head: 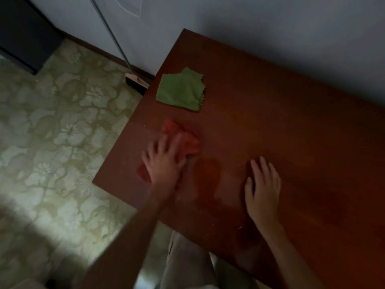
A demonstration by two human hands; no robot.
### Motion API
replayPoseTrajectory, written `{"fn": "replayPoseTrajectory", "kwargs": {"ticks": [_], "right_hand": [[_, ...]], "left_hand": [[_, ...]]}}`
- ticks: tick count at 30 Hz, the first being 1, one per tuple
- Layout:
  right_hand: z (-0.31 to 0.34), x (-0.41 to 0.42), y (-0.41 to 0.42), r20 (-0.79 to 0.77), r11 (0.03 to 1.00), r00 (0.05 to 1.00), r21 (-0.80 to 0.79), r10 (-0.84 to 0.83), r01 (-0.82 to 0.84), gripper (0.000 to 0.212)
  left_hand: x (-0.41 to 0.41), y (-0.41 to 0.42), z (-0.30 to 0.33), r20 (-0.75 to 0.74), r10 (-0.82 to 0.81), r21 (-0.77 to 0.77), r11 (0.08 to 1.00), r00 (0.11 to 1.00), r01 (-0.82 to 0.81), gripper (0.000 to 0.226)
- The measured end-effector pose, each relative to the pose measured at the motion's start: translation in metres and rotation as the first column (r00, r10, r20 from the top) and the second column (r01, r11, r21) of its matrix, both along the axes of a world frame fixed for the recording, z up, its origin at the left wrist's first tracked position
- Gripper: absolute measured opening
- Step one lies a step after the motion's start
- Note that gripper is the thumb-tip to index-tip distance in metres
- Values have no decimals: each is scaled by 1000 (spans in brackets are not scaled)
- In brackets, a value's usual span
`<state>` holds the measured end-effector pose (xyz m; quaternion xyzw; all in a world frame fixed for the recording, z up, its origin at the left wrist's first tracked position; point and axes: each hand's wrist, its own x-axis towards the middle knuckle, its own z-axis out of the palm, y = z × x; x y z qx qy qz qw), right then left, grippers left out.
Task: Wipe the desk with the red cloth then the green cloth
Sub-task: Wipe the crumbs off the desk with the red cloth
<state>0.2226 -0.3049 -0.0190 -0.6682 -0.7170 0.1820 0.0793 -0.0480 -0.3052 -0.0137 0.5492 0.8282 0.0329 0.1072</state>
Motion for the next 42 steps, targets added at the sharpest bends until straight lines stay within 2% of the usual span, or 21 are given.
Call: {"fn": "replayPoseTrajectory", "kwargs": {"ticks": [3,6,7,9,11,13,15,17,21,25,28,30,32,36,39,42], "right_hand": [[-12,-7,-8,119,997,990,-14,77,-76,50],[-17,-6,-8,115,998,992,38,54,-59,47],[-17,-6,-8,110,997,993,56,46,-53,47],[-18,-8,-8,110,996,993,74,42,-50,47],[-19,-9,-8,91,995,995,84,37,-45,47],[-19,-7,-7,46,996,999,91,10,-14,47],[-21,-7,-8,-22,993,1000,116,-20,22,49],[-23,-6,-10,-79,990,996,137,-33,44,51],[-23,-6,-8,-69,988,997,149,-24,34,50],[-19,-7,-7,-36,992,999,115,-41,45,49],[-19,-10,-7,-11,994,999,105,-39,40,49],[-20,-9,-7,-6,993,999,109,-37,38,49],[-21,-9,-8,6,994,999,107,-38,37,50],[-20,-11,-8,18,993,999,114,-43,40,49],[-21,-11,-8,0,991,999,125,-47,47,49],[-23,-8,-9,-69,987,997,159,-26,37,54]], "left_hand": [[-68,20,0,-40,194,23,981,980,-194,71],[-100,33,0,8,428,39,903,904,-428,69],[-97,34,-2,-20,455,49,890,890,-454,69],[-71,32,1,-99,317,82,947,943,-310,69],[-27,24,4,-156,-7,89,996,988,21,71],[33,11,4,-142,-309,108,940,940,325,74],[88,-3,0,-77,-454,106,882,888,460,77],[121,-12,-1,-22,-479,85,874,878,479,74],[79,-20,-5,-33,-373,54,926,927,375,83],[-47,-46,-5,-58,-72,12,997,996,73,78],[-140,-45,-3,8,243,53,969,970,-243,68],[-154,-38,-2,32,354,57,933,935,-355,69],[-134,-40,-4,-55,273,77,960,960,-268,72],[-49,-51,-13,-97,-87,118,988,991,98,80],[42,-57,-13,-67,-371,86,923,926,375,84],[102,-40,-11,17,-557,119,826,831,551,71]]}}
